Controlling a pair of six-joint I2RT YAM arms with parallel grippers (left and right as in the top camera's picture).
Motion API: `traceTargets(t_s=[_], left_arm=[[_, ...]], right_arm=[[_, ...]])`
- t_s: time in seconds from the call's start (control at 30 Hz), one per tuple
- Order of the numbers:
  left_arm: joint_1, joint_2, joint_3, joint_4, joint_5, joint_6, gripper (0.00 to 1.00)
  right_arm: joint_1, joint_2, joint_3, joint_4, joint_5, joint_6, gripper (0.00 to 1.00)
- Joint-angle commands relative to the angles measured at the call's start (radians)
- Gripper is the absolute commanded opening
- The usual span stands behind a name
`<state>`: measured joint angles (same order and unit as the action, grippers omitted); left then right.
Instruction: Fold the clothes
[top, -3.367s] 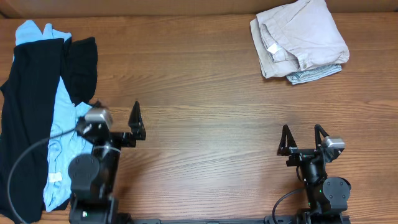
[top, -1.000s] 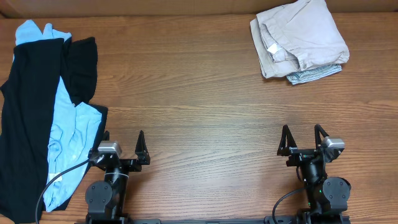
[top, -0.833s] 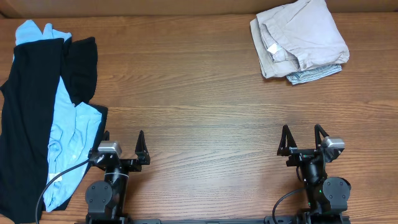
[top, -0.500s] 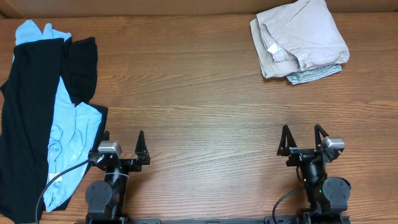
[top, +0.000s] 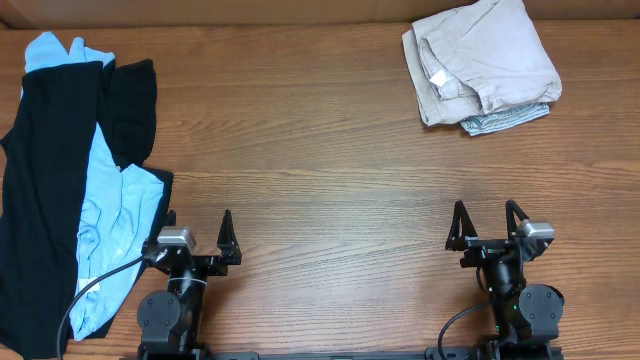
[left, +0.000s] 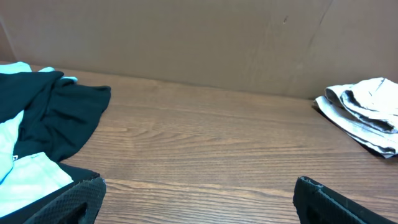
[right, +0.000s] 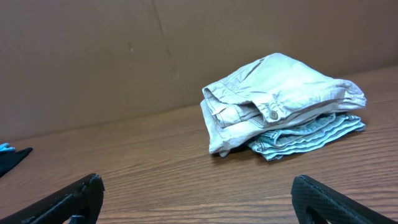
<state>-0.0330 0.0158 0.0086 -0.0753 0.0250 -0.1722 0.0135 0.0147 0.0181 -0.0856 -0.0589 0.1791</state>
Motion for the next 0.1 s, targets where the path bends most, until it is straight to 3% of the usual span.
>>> traceTargets(t_s=[0.0, 0.07], left_arm=[[-0.005, -0.010, -0.004, -0.002, -0.006, 0.026, 1.00], [-0.005, -0.010, -0.004, -0.002, -0.006, 0.026, 1.00]], right_arm=[[-0.003, -0.012, -0.010, 0.006, 0.013, 0.001, 1.00], [-0.003, -0.012, -0.010, 0.006, 0.013, 0.001, 1.00]])
